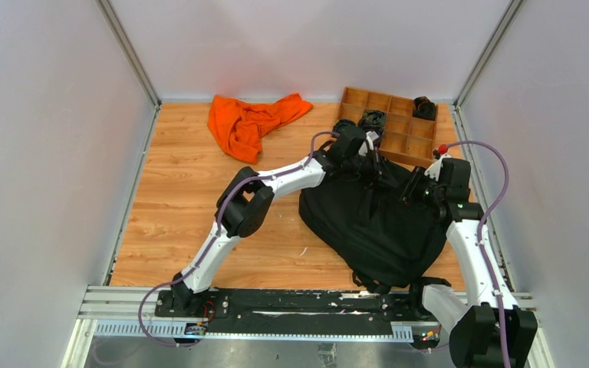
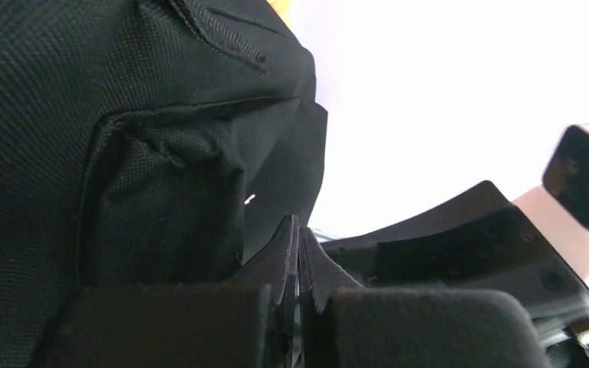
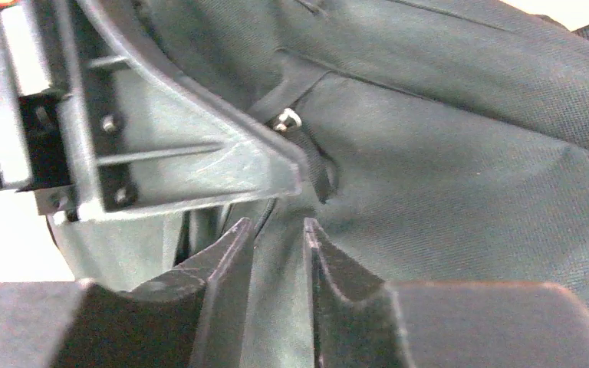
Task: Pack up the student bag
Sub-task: Zip the student bag at the center of the board.
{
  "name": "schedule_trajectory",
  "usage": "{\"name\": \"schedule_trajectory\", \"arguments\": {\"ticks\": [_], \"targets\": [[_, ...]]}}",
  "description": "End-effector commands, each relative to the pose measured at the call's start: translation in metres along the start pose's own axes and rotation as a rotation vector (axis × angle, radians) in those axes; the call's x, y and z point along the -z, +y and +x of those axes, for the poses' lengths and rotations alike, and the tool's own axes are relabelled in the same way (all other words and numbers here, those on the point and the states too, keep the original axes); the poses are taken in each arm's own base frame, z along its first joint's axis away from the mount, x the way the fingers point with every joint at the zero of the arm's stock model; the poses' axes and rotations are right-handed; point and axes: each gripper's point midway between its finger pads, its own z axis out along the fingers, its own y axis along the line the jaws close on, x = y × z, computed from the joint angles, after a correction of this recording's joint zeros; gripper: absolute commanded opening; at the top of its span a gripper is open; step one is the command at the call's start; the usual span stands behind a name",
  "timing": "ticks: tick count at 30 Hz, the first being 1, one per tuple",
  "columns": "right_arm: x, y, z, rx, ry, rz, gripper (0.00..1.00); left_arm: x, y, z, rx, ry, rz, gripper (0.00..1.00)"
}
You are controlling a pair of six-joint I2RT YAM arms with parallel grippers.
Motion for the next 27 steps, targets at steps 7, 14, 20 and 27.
{"name": "schedule_trajectory", "arguments": {"ticks": [7, 14, 20, 27], "targets": [[0.035, 0.001, -0.043, -0.042, -0.170, 0.058, 0.48, 0.016, 0.001, 0.016, -0.069, -0.002, 0.004, 0.00], [0.006, -0.004, -0.031, -0.054, -0.012, 0.015, 0.36, 0.041, 0.009, 0.028, -0.113, 0.003, -0.034, 0.00], [-0.008, -0.002, -0.014, -0.008, 0.120, -0.012, 0.33, 0.068, -0.021, 0.030, -0.218, -0.022, -0.051, 0.09], [-0.031, 0.000, 0.007, 0.020, 0.202, -0.024, 0.43, 0.096, -0.047, 0.022, -0.356, -0.087, -0.114, 0.38]]}}
